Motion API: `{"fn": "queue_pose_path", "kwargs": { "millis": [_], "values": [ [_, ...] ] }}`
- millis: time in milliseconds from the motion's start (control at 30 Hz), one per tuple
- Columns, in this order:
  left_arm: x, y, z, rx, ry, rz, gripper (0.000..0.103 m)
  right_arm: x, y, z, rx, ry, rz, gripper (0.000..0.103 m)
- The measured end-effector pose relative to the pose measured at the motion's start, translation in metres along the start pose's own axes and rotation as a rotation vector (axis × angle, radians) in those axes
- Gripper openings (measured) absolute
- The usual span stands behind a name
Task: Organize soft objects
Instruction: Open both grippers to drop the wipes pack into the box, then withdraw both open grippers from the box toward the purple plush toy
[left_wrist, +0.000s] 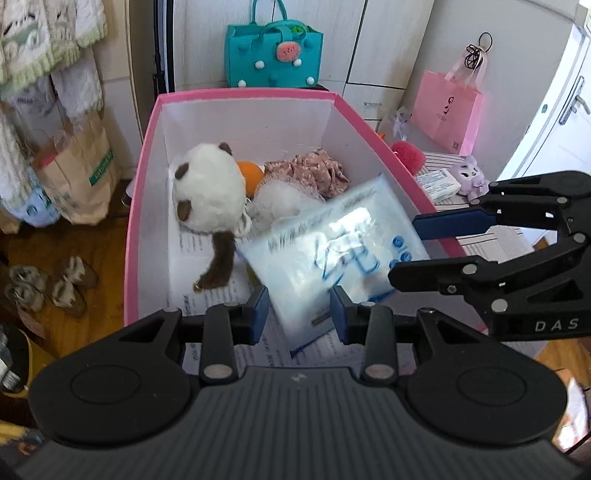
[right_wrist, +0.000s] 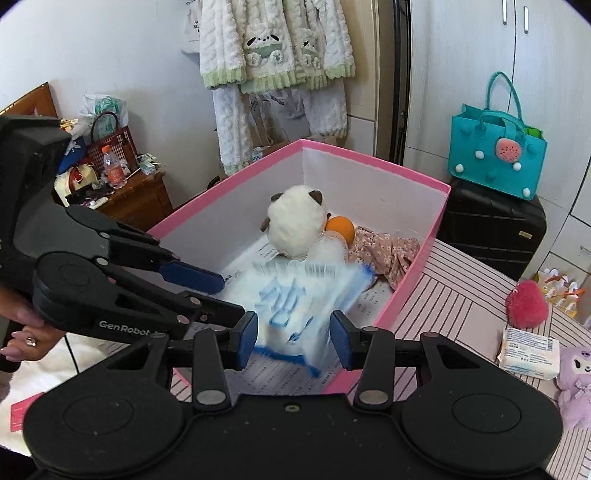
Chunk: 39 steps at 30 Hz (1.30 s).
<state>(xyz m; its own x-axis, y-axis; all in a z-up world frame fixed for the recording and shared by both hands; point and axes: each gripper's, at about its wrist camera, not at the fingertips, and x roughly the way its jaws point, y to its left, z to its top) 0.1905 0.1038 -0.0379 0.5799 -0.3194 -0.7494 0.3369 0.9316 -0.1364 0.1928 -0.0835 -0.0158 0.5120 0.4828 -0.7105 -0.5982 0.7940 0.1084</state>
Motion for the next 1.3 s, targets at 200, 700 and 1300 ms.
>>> {"fn": "queue_pose_path", "kwargs": {
  "millis": [200, 700, 1300],
  "values": [
    [-0.016, -0.002, 0.0, 0.014, -0.042, 0.028, 0.036, -0.008, 0.001, 0.0, -0.012, -0.029, -0.033, 0.049],
    [-0.08, -0.035, 0.001, 0.093, -0.033, -0.003, 0.04, -0.082, 0.03, -0.008, -0.073, -0.099, 0.013, 0.049],
    [-0.147, -0.086, -0.031, 0.217, -0.067, -0.057, 0.045, -0.164, 0.042, -0.056, -0.148, -0.18, -0.04, 0.053]
  ]
}}
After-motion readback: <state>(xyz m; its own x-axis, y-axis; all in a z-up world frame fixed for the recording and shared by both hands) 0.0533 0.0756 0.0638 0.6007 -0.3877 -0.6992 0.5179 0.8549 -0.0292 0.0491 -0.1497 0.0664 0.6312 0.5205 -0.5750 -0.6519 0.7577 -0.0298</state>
